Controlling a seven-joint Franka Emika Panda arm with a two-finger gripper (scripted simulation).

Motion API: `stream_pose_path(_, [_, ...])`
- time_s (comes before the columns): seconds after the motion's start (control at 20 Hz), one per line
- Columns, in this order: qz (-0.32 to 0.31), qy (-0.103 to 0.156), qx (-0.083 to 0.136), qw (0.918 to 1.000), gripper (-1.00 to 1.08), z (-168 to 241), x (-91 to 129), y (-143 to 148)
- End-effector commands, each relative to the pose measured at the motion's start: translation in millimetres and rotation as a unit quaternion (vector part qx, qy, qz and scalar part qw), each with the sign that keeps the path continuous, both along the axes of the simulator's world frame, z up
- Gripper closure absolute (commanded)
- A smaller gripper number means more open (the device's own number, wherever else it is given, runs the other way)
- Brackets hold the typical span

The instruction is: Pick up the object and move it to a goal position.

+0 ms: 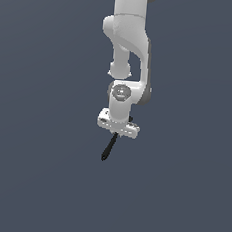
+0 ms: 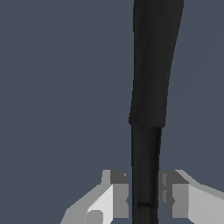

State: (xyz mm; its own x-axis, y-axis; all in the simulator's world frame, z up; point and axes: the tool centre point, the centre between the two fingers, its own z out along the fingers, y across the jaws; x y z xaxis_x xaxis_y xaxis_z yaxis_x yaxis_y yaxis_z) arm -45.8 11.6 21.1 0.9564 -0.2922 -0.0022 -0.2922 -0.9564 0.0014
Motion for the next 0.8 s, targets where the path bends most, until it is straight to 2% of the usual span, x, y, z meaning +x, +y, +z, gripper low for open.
stream_pose_path(0.0, [0.000,-0.001,0.000,1.0000,1.08,6.3,-1.7,3.5])
stream_pose_path(0.35, [0.000,-0.001,0.000,1.0000,1.08,37.1,-16.1,21.4])
stream_pose_path(0.75, [0.001,-0.001,0.000,1.0000,1.08,97.6,-43.3,56.7])
